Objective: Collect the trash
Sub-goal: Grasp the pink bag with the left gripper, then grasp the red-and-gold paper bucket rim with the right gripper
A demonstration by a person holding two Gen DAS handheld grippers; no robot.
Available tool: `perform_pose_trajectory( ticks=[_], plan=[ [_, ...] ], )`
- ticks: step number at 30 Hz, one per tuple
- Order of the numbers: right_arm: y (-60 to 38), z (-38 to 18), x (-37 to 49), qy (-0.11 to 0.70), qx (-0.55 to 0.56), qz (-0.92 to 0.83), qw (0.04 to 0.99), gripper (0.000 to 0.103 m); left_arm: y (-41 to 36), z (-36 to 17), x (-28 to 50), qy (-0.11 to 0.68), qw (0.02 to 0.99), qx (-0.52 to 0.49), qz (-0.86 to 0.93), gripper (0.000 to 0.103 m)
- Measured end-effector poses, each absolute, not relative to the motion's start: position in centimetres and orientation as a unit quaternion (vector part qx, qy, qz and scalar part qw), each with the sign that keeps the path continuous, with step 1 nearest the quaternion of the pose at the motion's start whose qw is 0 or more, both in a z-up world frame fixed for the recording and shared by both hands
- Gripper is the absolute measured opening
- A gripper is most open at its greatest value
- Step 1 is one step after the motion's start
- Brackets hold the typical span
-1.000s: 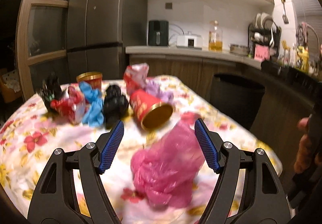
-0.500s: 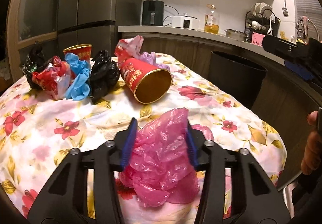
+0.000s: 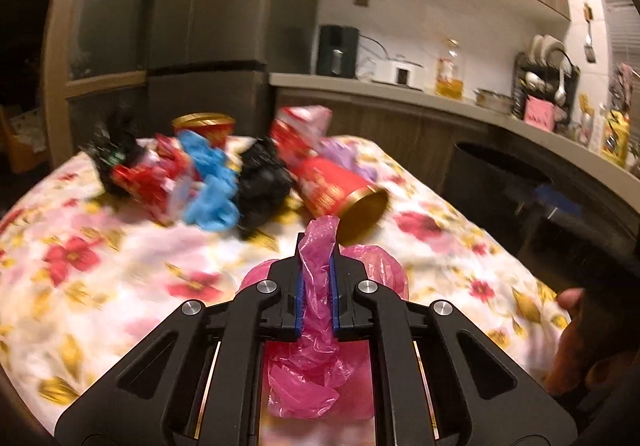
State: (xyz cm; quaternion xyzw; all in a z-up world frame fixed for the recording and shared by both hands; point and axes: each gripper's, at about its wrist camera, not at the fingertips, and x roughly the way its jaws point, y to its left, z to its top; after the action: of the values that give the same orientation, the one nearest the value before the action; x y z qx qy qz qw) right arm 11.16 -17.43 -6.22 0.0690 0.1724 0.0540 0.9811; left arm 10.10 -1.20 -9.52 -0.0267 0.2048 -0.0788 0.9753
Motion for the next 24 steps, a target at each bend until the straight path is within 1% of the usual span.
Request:
perform_pose_trajectory(
  ticks=[5,7,9,14,20,22,24],
  plan=[
    [-14.5,-7.2,13.0,0.181,0.060,0.079,0.979,0.077,1.3,-8.4,10.2,0.193,0.980,-0.040,-0.042,0.009],
    [-13.5,-7.5,13.8,0.187,0.060,0.089,0.976,0.071,2.3,-8.3,10.2,0.190,0.980,-0.045,-0.032,0.009],
    [-12.7,-7.7,14.6,0.194,0.066,0.099,0.974,0.069,2.8,-8.2,10.3,0.190,0.980,-0.048,-0.026,0.009],
    [-10.9,-8.6,17.1,0.220,0.076,0.114,0.966,0.058,4.0,-8.0,10.9,0.189,0.980,-0.057,-0.021,0.009],
    [-9.8,-9.3,19.0,0.249,0.094,0.133,0.955,0.038,4.6,-7.9,11.7,0.192,0.979,-0.064,-0.020,0.009],
    [-9.5,-9.4,19.1,0.254,0.091,0.141,0.952,0.021,4.7,-7.9,12.0,0.193,0.979,-0.064,-0.021,0.009],
    [-9.4,-9.4,19.1,0.254,0.090,0.148,0.951,0.014,4.8,-8.0,12.1,0.194,0.979,-0.065,-0.021,0.009]
  ],
)
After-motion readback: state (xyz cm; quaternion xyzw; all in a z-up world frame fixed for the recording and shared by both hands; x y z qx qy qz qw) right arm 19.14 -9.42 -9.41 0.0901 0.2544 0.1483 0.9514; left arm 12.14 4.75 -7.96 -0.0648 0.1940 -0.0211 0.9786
